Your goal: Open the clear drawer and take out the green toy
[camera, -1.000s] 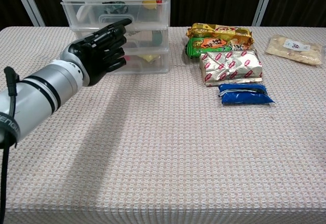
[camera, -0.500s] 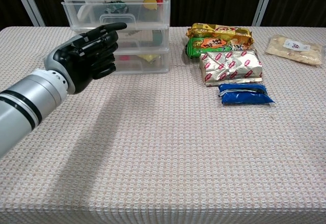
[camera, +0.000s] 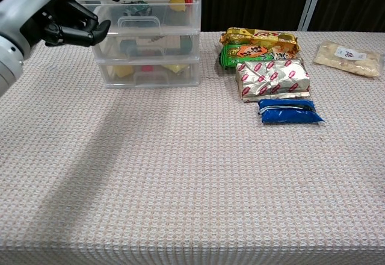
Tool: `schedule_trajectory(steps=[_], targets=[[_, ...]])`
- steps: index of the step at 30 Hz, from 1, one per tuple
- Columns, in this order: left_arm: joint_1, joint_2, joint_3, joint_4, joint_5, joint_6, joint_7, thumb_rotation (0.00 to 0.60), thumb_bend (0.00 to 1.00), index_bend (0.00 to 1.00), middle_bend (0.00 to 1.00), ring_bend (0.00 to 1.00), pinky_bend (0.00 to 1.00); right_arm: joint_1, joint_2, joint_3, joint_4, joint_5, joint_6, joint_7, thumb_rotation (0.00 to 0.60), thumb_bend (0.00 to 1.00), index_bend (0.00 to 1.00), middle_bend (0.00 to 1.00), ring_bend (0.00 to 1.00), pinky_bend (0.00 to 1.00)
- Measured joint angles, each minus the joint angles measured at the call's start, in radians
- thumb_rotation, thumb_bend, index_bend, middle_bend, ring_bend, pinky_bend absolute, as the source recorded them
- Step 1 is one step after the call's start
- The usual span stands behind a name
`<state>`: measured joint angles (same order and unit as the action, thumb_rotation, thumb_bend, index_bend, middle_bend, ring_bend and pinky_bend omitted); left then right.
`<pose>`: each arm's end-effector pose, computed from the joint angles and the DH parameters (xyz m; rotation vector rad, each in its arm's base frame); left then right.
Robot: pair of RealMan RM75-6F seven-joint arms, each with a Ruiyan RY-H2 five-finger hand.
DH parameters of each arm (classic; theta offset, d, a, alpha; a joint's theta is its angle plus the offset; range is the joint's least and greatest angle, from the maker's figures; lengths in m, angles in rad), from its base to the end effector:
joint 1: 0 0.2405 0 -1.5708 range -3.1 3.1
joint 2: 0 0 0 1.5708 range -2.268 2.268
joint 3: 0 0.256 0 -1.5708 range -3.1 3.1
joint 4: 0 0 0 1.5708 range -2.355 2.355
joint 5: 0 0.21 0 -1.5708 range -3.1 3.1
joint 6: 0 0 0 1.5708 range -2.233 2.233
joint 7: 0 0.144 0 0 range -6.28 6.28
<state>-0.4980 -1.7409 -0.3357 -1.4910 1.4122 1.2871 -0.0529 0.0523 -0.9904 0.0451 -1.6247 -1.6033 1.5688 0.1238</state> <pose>-0.1291 0.3098 0.0039 -1.3407 -1.1916 -1.5963 -0.3036 -0.1693 0.2023 1.4141 -0.8311 0.9929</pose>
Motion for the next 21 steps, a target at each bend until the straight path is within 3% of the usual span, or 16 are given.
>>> schedule_trajectory(steps=[9,21], targets=[[-0.067,0.046,-0.034,-0.018,-0.089,-0.044,0.182,0.600,0.42,0.28,0.86,1.00,1.00,-0.004,-0.007,0.001,0.024,0.009,0.000,0.025,0.600,0.18,0.00,0.00,0.00,0.00],[-0.104,0.043,-0.014,0.000,-0.140,-0.063,0.252,0.600,0.42,0.28,0.86,1.00,1.00,-0.005,-0.013,0.002,0.036,0.014,-0.004,0.036,0.600,0.18,0.00,0.00,0.00,0.00]])
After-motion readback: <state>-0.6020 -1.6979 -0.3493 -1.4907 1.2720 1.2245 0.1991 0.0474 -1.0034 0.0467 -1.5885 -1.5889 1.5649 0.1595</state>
